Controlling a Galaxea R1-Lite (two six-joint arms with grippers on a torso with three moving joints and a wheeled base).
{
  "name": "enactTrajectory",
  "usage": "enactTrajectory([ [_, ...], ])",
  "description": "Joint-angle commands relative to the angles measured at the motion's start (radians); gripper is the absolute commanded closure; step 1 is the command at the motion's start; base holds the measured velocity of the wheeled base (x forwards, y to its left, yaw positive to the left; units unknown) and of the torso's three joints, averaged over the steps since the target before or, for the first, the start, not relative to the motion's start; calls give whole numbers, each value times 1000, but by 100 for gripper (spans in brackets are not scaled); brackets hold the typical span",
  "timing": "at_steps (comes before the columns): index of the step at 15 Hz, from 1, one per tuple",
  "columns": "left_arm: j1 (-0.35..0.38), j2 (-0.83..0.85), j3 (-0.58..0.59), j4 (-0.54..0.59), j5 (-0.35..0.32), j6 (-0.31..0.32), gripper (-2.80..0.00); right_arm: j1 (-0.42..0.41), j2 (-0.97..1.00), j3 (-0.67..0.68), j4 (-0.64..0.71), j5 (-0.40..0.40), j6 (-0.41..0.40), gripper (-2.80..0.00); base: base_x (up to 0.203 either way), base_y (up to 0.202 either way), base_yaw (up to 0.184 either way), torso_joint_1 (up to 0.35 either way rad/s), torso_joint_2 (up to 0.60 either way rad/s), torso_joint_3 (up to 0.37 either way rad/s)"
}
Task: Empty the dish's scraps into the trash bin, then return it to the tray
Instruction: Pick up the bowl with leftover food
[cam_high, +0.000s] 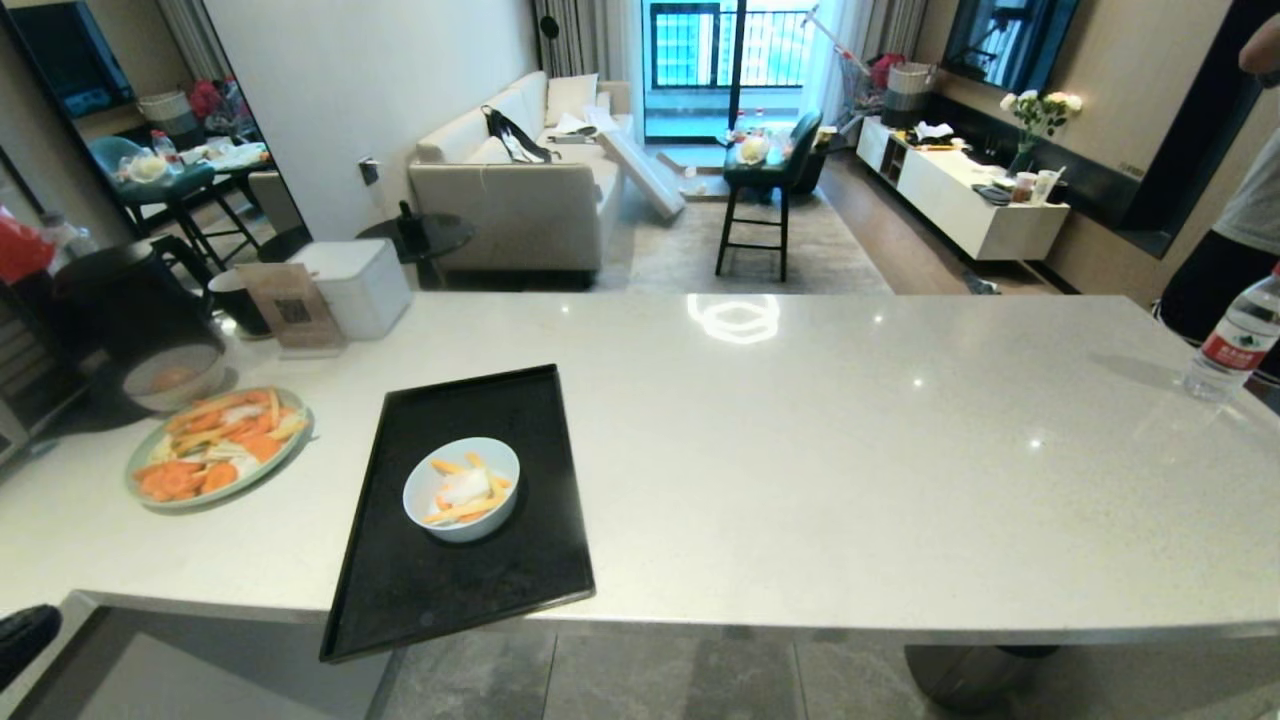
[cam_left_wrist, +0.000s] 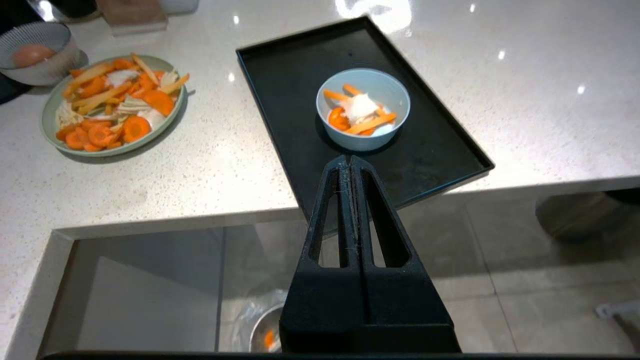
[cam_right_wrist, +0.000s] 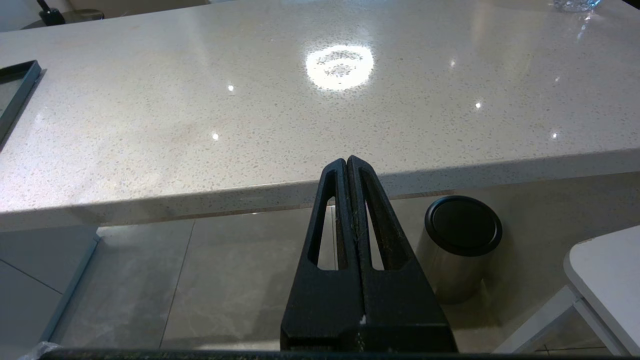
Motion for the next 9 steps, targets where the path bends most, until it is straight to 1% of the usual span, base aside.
enactTrajectory([
  [1,-1,223,-57,1,-1,25,0,0,0,0,0,0,1,0,0,0,0,0,0,0],
  [3,-8,334,-92,1,3,56,0,0,0,0,0,0,1,0,0,0,0,0,0,0],
  [7,-22,507,-140,-2,12,75,0,0,0,0,0,0,1,0,0,0,0,0,0,0],
  [8,-23,540,-152,-2,15,75,-280,0,0,0,0,0,1,0,0,0,0,0,0,0],
  [9,-23,570,-163,-2,17,76,-280,0,0,0,0,0,1,0,0,0,0,0,0,0],
])
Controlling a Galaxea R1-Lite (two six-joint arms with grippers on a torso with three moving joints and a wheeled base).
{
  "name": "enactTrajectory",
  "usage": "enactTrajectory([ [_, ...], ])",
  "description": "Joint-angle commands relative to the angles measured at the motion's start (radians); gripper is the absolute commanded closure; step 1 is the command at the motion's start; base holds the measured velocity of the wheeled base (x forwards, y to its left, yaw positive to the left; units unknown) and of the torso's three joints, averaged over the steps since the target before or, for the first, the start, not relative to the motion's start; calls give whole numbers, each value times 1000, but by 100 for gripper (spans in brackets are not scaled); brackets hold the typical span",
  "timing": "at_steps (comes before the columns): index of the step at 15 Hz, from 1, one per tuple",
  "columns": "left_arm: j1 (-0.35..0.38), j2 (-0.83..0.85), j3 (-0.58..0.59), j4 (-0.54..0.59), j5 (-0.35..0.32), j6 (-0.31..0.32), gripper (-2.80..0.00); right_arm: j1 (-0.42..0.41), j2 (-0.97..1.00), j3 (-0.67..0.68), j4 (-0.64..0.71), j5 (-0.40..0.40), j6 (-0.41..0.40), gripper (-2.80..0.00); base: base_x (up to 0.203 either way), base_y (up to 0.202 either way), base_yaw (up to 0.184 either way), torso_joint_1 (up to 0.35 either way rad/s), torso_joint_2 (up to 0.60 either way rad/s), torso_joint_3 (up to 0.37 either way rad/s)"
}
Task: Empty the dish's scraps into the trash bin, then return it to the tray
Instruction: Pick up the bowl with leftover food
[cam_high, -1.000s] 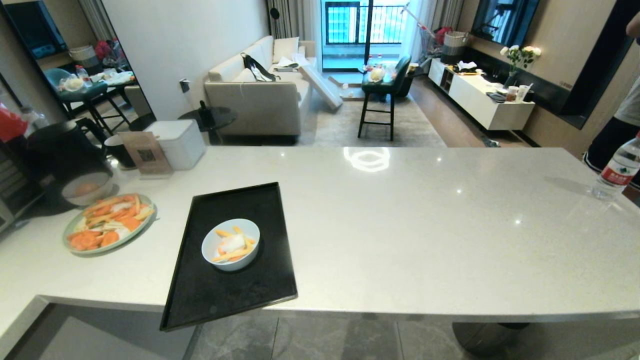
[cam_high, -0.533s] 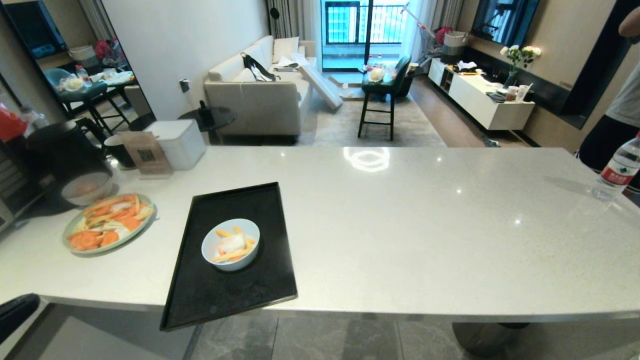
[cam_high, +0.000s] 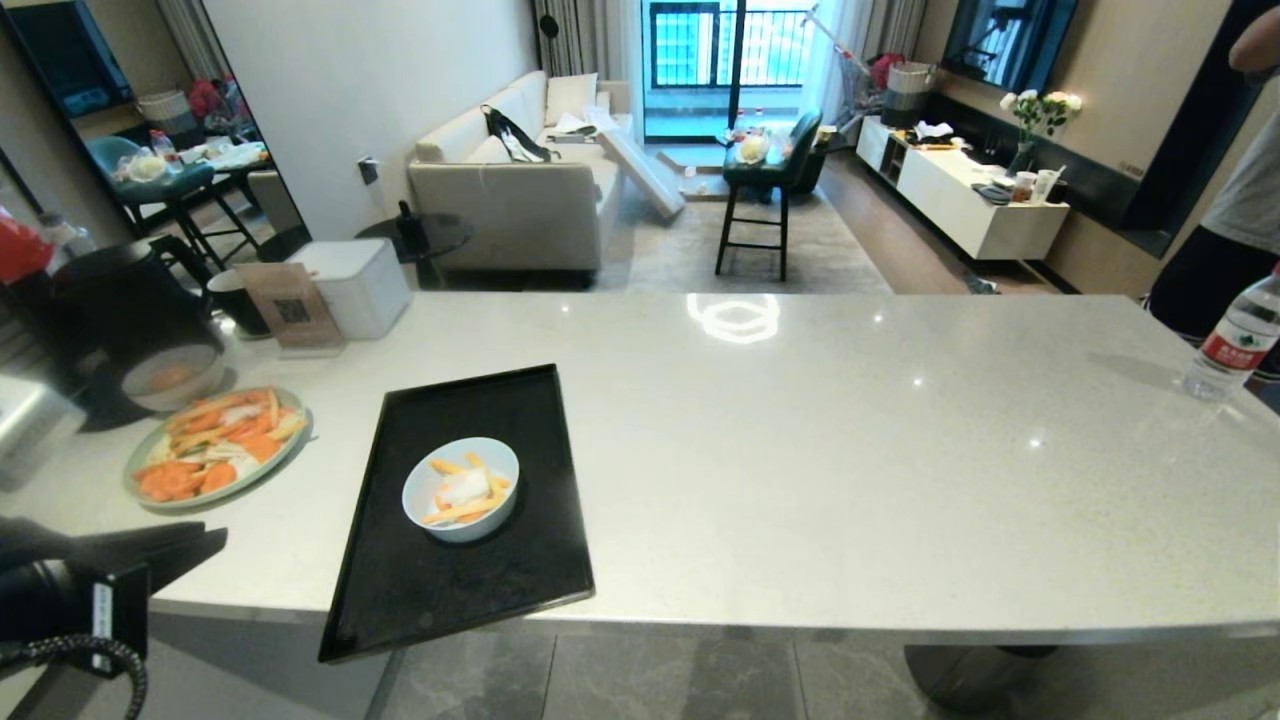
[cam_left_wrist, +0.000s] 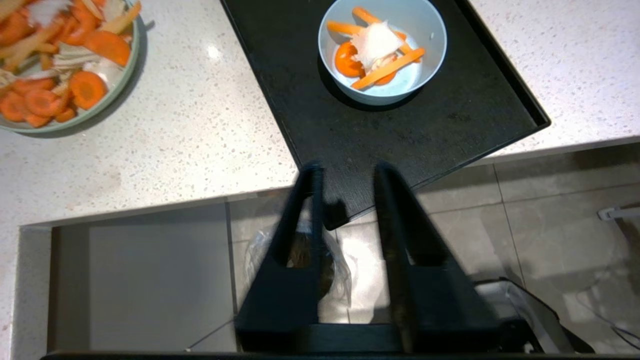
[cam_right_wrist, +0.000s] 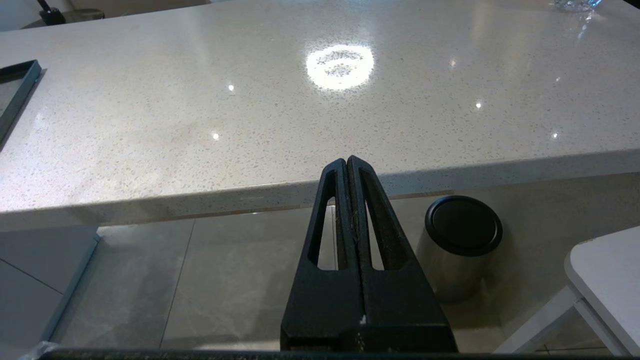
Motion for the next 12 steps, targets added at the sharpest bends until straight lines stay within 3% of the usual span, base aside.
enactTrajectory([
  [1,-1,127,-31,0,1,2,-280,0,0,0,-1,0,1,0,0,0,0,0,0,0],
  [12,-14,571,-338,3,76,-9,-280,0,0,0,-1,0,1,0,0,0,0,0,0,0],
])
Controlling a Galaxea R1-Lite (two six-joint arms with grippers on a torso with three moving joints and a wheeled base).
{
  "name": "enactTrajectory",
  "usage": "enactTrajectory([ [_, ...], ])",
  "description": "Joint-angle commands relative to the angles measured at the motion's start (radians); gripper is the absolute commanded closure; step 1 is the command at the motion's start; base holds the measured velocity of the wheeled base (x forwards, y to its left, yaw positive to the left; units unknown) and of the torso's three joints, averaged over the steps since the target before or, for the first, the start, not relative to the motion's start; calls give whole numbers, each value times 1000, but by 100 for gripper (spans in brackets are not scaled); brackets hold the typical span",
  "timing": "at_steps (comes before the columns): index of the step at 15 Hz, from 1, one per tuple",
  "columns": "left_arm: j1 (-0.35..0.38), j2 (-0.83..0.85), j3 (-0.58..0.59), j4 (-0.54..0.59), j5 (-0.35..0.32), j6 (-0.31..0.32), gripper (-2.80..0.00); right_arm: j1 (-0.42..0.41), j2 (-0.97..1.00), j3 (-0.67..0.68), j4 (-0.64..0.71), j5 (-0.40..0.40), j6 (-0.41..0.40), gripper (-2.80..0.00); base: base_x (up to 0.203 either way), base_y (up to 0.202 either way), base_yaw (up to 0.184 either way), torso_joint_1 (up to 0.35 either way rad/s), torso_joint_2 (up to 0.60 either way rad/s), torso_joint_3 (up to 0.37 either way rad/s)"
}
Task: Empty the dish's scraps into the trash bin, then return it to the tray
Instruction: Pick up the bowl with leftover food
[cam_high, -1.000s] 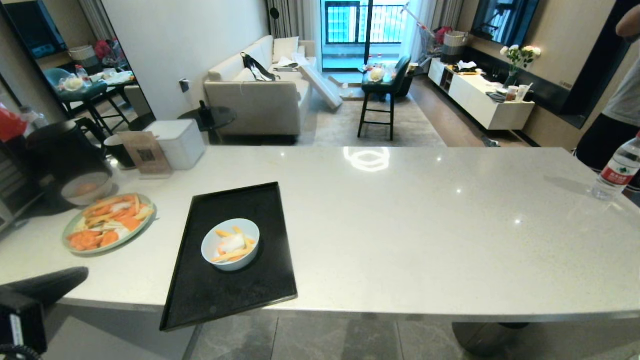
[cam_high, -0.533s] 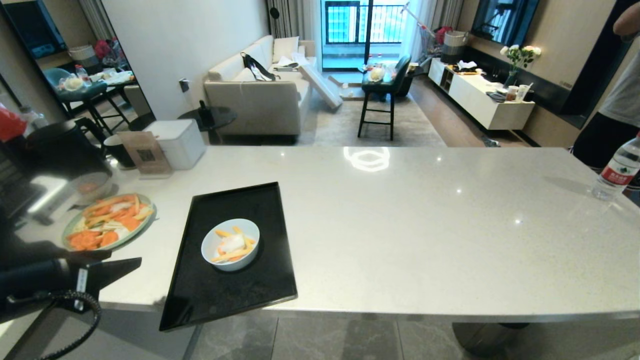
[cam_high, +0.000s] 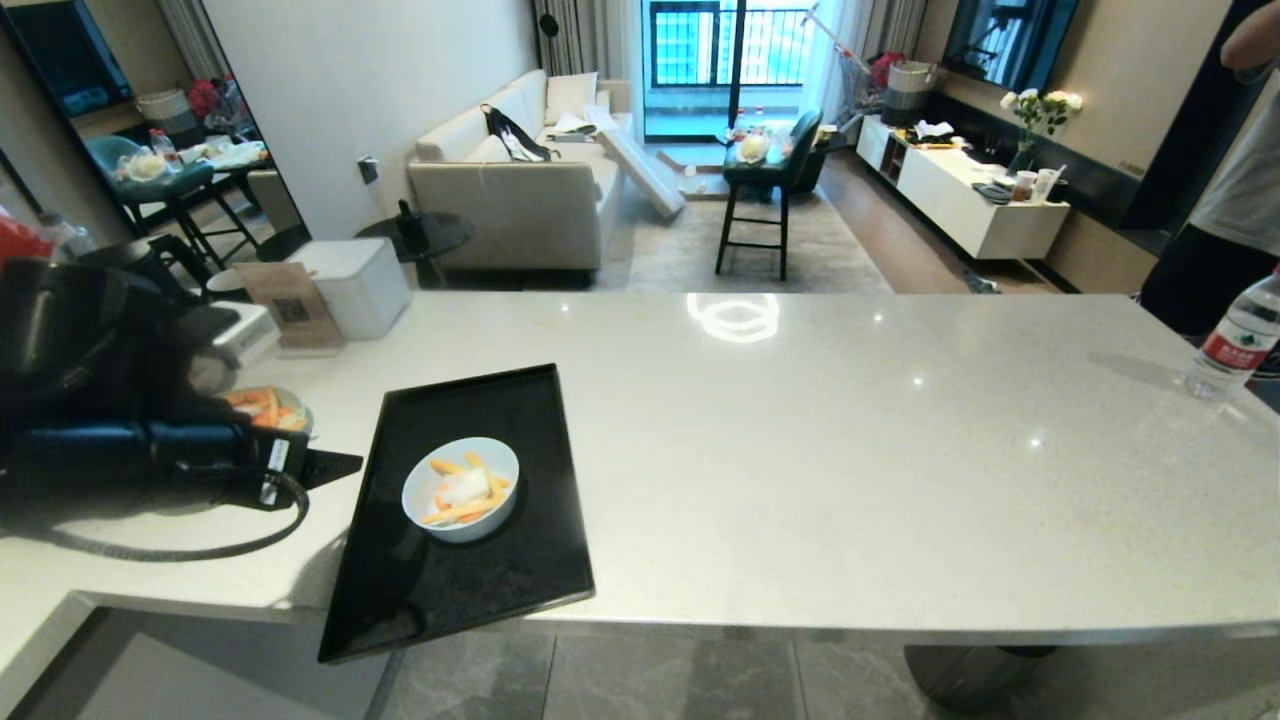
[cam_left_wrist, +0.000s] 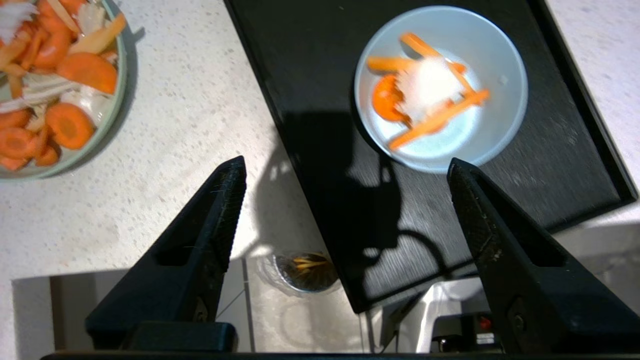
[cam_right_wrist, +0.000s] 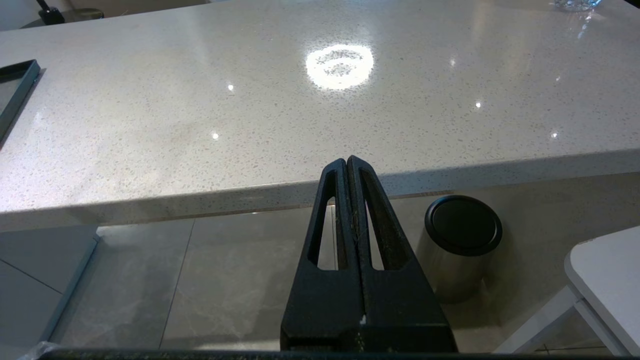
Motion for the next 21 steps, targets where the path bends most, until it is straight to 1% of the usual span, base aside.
enactTrajectory([
  [1,1,142,-78,4,14,-6,-280,0,0,0,-1,0,0,0,0,0,0,0,0,0],
  [3,2,207,-156,35,34,-33,-280,0,0,0,-1,0,0,0,0,0,0,0,0,0],
  [4,3,229,-197,77,50,-37,-280,0,0,-1,-1,0,0,0,0,0,0,0,0,0],
  [6,12,264,-289,197,68,-52,-280,0,0,0,-1,0,0,0,0,0,0,0,0,0],
  [8,27,302,-385,323,72,-73,-280,0,0,0,-1,0,0,0,0,0,0,0,0,0],
  [10,49,338,-473,435,75,-80,-280,0,0,0,-1,0,0,0,0,0,0,0,0,0],
  [12,57,366,-547,555,75,-93,-280,0,1,-1,-1,0,0,0,0,0,0,0,0,0],
  [13,57,379,-568,595,74,-99,-280,0,0,0,-1,0,0,0,0,0,0,0,0,0],
  [16,48,400,-576,607,71,-102,-280,0,0,0,-1,0,0,0,0,0,0,0,0,0],
  [21,-6,420,-569,610,64,-120,-280,0,0,0,-1,0,0,0,0,0,0,0,0,0],
])
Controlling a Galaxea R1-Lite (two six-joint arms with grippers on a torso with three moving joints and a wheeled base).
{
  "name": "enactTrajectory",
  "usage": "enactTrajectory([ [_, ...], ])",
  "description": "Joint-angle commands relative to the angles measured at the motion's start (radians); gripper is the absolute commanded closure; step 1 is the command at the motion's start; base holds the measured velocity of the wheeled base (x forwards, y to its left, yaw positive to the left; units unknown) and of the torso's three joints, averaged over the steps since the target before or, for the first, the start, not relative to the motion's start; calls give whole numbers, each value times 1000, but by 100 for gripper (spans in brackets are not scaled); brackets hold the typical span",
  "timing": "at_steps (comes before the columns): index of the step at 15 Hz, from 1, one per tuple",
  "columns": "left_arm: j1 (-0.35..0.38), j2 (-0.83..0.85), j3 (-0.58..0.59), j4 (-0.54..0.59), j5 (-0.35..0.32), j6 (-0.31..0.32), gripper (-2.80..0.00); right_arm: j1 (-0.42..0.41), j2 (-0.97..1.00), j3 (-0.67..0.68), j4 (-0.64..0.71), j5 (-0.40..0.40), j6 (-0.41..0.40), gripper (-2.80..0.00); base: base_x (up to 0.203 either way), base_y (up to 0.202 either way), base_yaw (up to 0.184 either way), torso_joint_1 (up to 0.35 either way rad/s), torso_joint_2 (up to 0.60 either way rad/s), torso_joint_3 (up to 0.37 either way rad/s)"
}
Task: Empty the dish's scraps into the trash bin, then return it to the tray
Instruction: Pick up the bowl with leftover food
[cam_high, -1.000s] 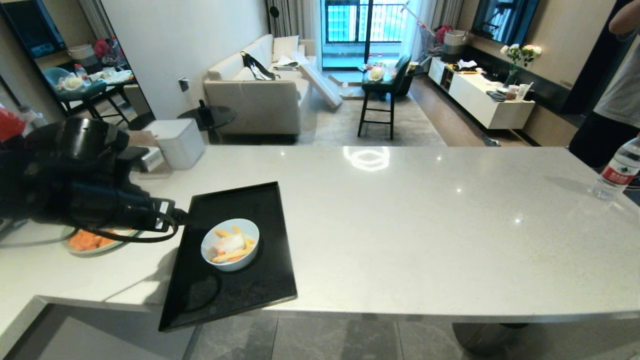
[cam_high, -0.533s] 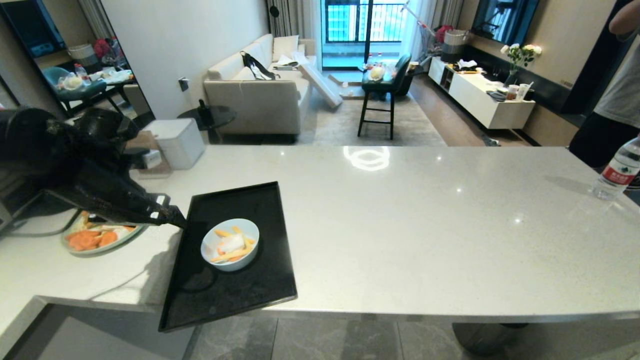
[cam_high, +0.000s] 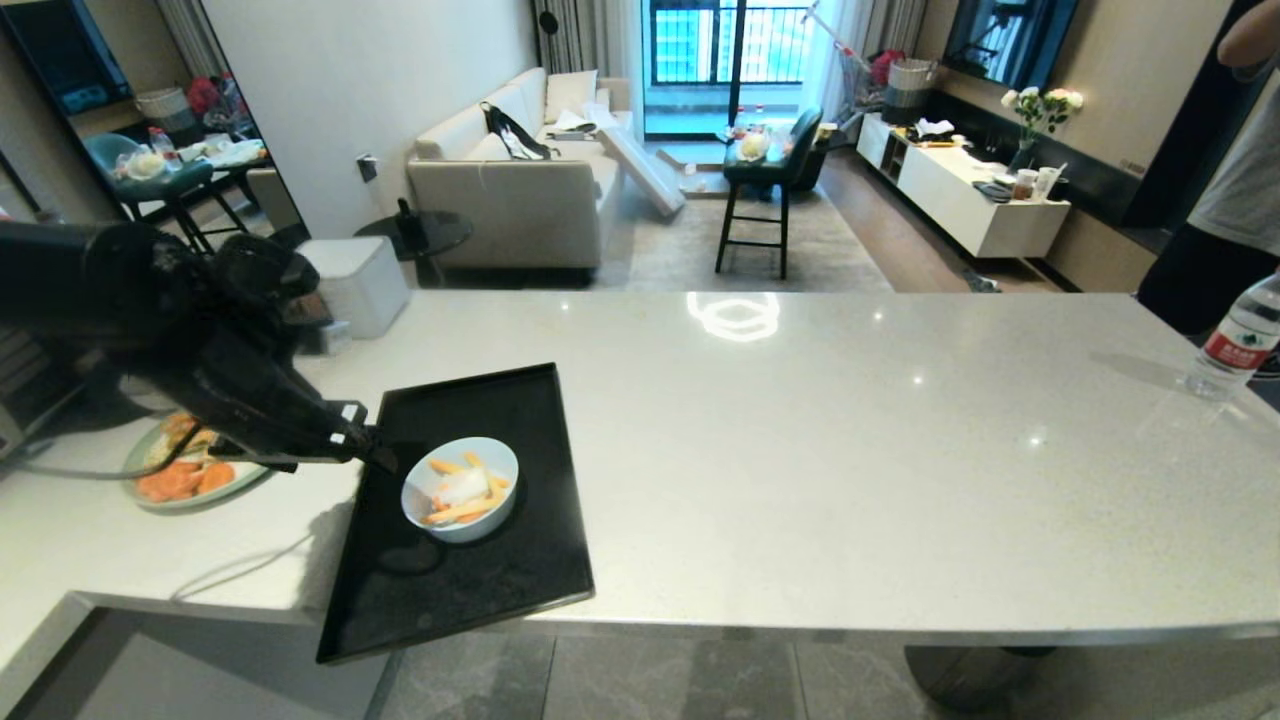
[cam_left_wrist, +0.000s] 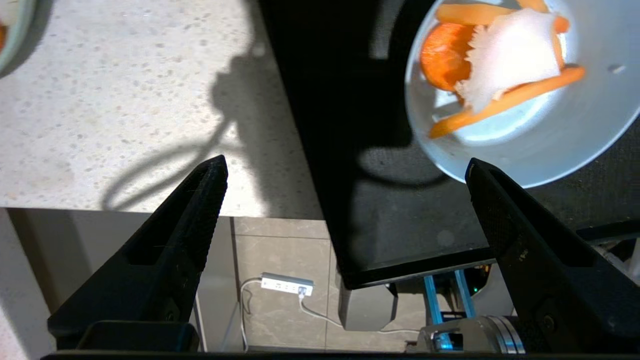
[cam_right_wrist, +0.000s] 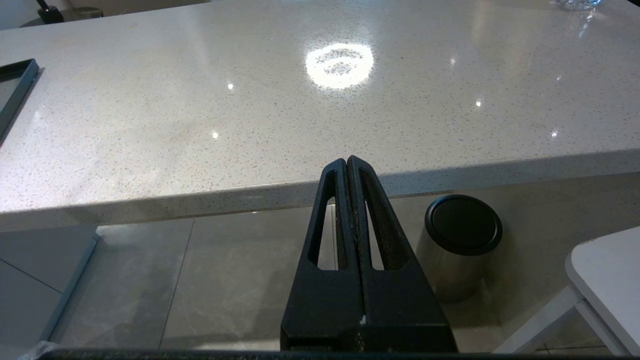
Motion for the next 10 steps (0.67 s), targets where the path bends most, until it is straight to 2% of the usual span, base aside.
enactTrajectory([
  [1,-27,16,3,2,-1,-5,-280,0,0,0,-1,0,1,0,0,0,0,0,0,0],
  [5,-40,63,0,-15,-1,-4,-280,0,0,0,-1,0,1,0,0,0,0,0,0,0],
  [10,-38,125,-1,-95,11,0,-280,0,0,0,-1,0,1,0,0,0,0,0,0,0],
])
